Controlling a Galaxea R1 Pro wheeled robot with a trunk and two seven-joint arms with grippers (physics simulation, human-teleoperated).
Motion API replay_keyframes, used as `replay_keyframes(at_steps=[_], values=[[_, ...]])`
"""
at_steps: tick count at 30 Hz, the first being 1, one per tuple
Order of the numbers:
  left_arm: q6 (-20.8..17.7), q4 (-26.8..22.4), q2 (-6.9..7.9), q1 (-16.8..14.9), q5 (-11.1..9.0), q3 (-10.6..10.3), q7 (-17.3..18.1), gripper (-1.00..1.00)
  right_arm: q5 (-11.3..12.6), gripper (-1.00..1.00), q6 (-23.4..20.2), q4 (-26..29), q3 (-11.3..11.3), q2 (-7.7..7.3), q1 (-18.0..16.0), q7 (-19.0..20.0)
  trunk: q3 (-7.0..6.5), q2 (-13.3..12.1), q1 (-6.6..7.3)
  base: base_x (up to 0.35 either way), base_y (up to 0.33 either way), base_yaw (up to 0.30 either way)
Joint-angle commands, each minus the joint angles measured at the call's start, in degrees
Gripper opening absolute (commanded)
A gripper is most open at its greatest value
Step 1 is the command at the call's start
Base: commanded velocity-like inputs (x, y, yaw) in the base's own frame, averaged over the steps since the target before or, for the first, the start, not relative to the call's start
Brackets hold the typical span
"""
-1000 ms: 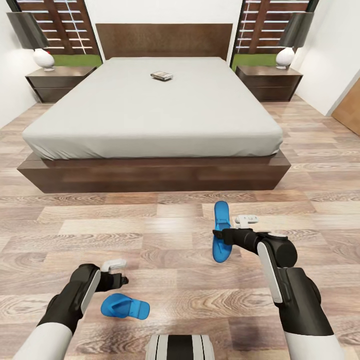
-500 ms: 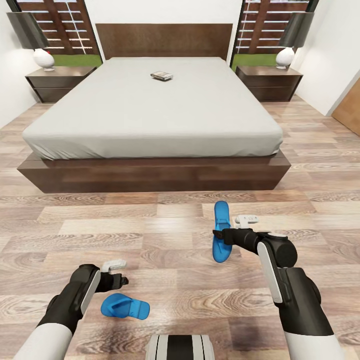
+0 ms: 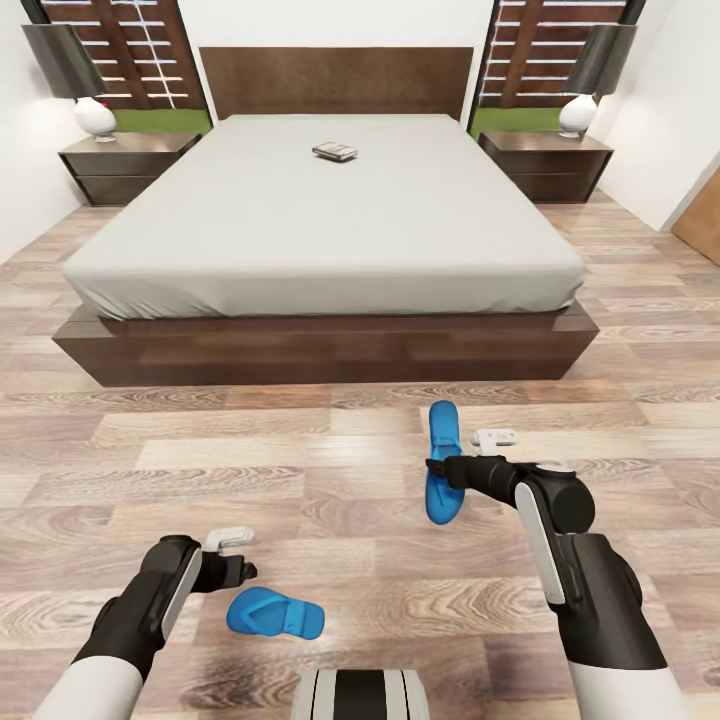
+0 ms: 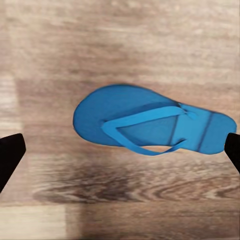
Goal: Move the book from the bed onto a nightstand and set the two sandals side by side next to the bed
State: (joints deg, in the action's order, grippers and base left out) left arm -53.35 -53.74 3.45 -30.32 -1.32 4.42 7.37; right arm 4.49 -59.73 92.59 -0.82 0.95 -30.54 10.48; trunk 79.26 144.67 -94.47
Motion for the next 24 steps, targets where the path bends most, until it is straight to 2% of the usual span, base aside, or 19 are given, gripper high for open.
replay_keyframes(at_steps=[1, 10, 19, 24], values=[[-0.26, -0.05, -0.01, 0.01, -0.09, 0.07, 0.11, 1.00, 0.43, -1.00, -0.27, 0.05, 0.02, 0.02, -0.03, -0.28, 0.04, 0.02, 0.01, 0.000, 0.020, 0.000], [-0.26, -0.05, -0.01, 0.08, -0.09, 0.17, 0.05, 1.00, 0.43, -1.00, -0.27, 0.03, 0.02, 0.02, -0.01, -0.28, 0.04, 0.02, 0.01, 0.000, 0.117, 0.000], [-0.25, -0.05, -0.02, 0.08, -0.09, 0.15, 0.02, 1.00, 0.43, -1.00, -0.27, 0.03, 0.02, 0.02, 0.00, -0.28, 0.04, 0.02, 0.01, 0.000, 0.040, 0.000], [-0.25, -0.05, -0.02, 0.08, -0.09, 0.16, 0.07, 1.00, 0.43, -1.00, -0.27, 0.05, 0.02, 0.02, 0.00, -0.28, 0.04, 0.02, 0.01, 0.000, 0.194, 0.000]])
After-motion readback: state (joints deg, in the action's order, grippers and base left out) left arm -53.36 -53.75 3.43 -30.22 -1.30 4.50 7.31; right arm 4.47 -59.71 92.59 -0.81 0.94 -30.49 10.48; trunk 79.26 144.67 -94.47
